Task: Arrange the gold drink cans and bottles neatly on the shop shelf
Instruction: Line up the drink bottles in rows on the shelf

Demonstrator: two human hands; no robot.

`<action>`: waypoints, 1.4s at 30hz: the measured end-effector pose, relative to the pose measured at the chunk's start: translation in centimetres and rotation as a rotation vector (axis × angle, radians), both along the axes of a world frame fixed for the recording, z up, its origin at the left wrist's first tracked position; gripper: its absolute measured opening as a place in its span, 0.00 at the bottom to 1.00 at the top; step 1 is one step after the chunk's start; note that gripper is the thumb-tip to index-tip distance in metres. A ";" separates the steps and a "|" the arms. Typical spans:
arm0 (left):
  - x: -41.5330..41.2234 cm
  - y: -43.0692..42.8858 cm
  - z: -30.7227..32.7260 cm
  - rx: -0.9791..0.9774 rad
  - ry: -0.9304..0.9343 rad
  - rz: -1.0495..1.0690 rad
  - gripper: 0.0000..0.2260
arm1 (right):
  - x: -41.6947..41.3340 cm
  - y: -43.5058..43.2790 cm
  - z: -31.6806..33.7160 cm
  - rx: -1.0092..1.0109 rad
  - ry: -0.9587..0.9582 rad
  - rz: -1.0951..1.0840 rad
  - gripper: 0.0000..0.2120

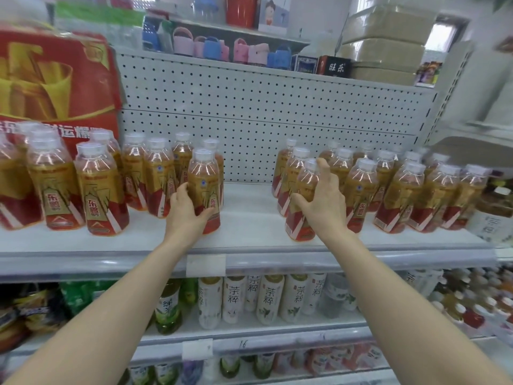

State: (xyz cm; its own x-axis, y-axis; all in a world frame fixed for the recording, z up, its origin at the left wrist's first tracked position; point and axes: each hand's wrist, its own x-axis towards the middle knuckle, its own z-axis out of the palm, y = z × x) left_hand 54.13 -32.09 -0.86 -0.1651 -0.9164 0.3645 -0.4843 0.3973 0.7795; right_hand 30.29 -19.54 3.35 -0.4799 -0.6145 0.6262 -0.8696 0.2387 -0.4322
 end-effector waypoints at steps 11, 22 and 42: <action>0.4 -0.6 0.0 -0.003 -0.019 -0.022 0.38 | 0.3 -0.8 0.2 0.026 0.174 -0.112 0.41; 2.5 -3.5 0.5 -0.011 -0.073 -0.151 0.33 | 9.0 -9.8 -0.3 -0.015 -0.021 0.213 0.32; 1.7 -6.3 0.0 -0.002 -0.062 -0.106 0.33 | 5.2 -20.5 -3.0 0.049 -0.470 0.125 0.35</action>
State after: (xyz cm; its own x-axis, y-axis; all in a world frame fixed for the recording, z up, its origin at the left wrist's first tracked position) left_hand 55.80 -38.40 -0.86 -0.2836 -0.8918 0.3524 -0.4867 0.4506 0.7484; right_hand 35.45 -40.06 0.37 -0.6240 -0.7091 0.3285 -0.6067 0.1746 -0.7755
